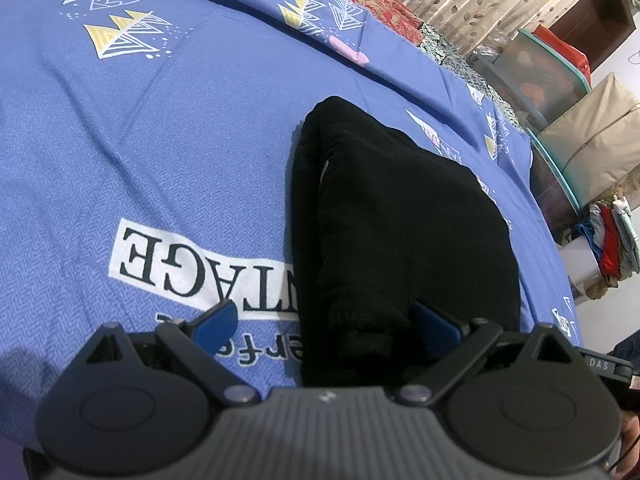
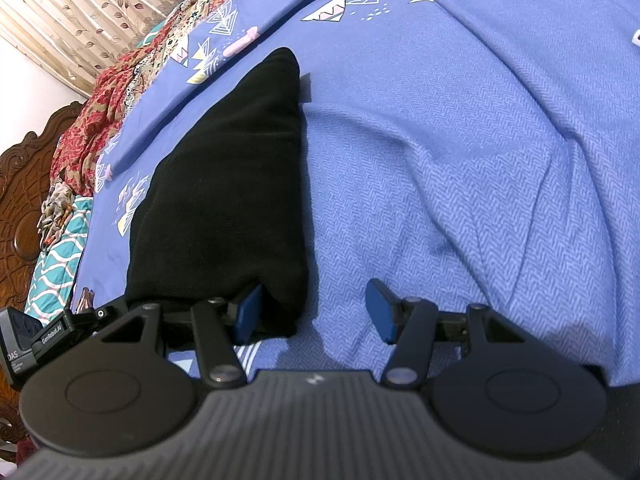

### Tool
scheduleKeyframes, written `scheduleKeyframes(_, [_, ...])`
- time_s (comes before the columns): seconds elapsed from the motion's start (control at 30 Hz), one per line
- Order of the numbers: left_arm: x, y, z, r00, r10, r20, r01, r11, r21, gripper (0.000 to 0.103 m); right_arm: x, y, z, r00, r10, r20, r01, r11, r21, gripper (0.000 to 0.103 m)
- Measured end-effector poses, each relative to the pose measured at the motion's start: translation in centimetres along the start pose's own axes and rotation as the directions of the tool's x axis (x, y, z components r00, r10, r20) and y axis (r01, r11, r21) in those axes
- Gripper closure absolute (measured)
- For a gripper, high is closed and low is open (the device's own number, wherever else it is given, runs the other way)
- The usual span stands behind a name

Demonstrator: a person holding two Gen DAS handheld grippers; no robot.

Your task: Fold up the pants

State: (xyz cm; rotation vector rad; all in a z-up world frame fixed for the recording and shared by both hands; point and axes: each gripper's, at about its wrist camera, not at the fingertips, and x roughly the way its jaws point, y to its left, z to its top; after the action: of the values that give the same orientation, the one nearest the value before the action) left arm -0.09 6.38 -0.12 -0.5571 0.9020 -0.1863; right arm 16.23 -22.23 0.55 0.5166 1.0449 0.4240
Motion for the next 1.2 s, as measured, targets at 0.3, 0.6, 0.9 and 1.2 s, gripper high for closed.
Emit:
scheduleKeyframes(0.3, [-0.1,-0.2,0.0,1.000,-0.007,-0.005,0.007,1.000,0.003,0.005,-0.2,0.3,-0.3,1.000,0.015,0.019,-0.015,1.000,0.003,0.044])
scheduleKeyframes(0.6, [-0.2,0.3,0.7,0.999,-0.027,-0.024,0.026,1.000,-0.015,0.000,-1.8,0.9,1.2,0.985,0.130,0.112,-0.132,0.991,0.003,0.031])
scheduleKeyframes(0.9, [-1.9,1.0,4.0,0.995,-0.094,0.035,0.096,0.993,-0.073,0.000,0.0,1.8,3.5,0.981,0.173,0.082,-0.168,0.984,-0.059,0.023])
scheduleKeyframes(1.2, [4.1,0.3,5.1,0.995,-0.077,-0.070,0.073,0.996,-0.054,0.000,4.4,1.6,6.3,0.977,0.213,0.009,-0.212,0.974,-0.084,0.016])
